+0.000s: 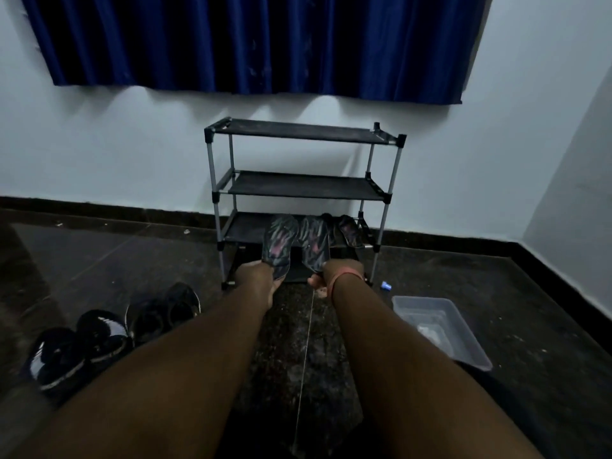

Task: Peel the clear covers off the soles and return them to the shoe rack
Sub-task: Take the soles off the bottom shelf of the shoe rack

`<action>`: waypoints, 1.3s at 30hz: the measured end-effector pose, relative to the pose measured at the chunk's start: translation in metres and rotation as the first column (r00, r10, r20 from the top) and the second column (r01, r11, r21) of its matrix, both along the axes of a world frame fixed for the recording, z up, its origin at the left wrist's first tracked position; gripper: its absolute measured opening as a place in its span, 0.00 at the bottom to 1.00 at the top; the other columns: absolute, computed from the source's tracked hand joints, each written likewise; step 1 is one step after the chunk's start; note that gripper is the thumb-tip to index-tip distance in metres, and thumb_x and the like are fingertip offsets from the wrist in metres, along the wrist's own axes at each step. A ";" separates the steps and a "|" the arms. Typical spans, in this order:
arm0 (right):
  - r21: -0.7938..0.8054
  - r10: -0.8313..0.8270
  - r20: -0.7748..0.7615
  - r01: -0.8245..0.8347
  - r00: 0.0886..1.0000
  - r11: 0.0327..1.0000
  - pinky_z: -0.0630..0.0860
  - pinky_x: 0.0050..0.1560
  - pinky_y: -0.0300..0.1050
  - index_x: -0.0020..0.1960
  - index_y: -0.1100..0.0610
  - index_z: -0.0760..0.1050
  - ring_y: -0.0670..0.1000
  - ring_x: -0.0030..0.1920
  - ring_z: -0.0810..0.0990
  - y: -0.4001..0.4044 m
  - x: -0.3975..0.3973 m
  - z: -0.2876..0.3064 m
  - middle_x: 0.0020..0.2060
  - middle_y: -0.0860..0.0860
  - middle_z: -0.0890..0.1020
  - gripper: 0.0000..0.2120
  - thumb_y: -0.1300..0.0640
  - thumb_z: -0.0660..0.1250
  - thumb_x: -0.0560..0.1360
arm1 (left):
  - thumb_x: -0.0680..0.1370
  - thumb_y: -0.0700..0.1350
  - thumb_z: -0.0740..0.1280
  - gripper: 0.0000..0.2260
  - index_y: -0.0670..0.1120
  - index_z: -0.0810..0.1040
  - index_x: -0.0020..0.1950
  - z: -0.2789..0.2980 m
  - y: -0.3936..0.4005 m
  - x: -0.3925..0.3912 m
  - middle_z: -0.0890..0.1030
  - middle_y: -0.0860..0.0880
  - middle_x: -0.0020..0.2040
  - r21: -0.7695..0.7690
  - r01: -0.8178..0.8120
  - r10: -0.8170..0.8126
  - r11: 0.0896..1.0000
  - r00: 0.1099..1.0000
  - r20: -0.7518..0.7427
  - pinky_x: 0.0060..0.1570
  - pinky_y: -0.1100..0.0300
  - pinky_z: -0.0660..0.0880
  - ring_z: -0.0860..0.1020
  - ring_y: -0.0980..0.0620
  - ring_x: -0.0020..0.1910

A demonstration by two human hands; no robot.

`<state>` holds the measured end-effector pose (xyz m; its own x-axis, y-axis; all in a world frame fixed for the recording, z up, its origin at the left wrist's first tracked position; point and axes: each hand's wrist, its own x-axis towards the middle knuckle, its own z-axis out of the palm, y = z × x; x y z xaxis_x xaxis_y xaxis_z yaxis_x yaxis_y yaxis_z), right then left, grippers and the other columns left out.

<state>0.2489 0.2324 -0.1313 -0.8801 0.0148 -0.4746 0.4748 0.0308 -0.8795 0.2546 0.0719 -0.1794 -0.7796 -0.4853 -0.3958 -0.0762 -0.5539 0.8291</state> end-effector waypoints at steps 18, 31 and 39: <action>-0.057 0.005 0.273 0.012 0.962 0.998 0.73 0.20 0.42 0.47 0.58 0.70 0.53 0.25 0.72 -0.116 0.006 -0.250 0.38 0.61 0.77 0.09 0.70 0.56 0.79 | 0.81 0.28 0.58 0.11 0.40 0.76 0.50 -0.205 -0.078 0.068 0.83 0.47 0.40 -0.059 -0.024 0.040 0.998 0.957 0.286 0.41 0.52 0.80 0.84 0.49 0.40; 0.659 0.492 0.138 -0.450 0.860 0.603 0.77 0.57 0.46 0.58 0.59 0.80 0.58 0.58 0.80 -0.091 -0.028 -0.250 0.56 0.59 0.82 0.15 0.51 0.62 0.79 | 0.78 0.35 0.66 0.09 0.32 0.79 0.55 -0.236 -0.060 0.029 0.80 0.30 0.55 -0.674 0.128 0.331 0.728 0.795 0.509 0.57 0.47 0.71 0.79 0.33 0.57; 0.793 0.564 0.143 -0.435 0.813 0.426 0.76 0.59 0.46 0.60 0.58 0.79 0.57 0.58 0.80 -0.057 -0.127 -0.204 0.58 0.58 0.81 0.18 0.47 0.64 0.78 | 0.82 0.40 0.64 0.10 0.38 0.82 0.59 -0.194 -0.047 -0.041 0.82 0.37 0.59 -0.785 0.116 0.221 0.609 0.925 0.309 0.67 0.49 0.71 0.80 0.38 0.61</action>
<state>0.1218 0.1752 -0.3353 -0.9056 -0.1542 -0.3950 0.0331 0.9030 -0.4284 0.2138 0.0253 -0.3737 -0.6345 -0.7695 -0.0730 -0.4349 0.2773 0.8567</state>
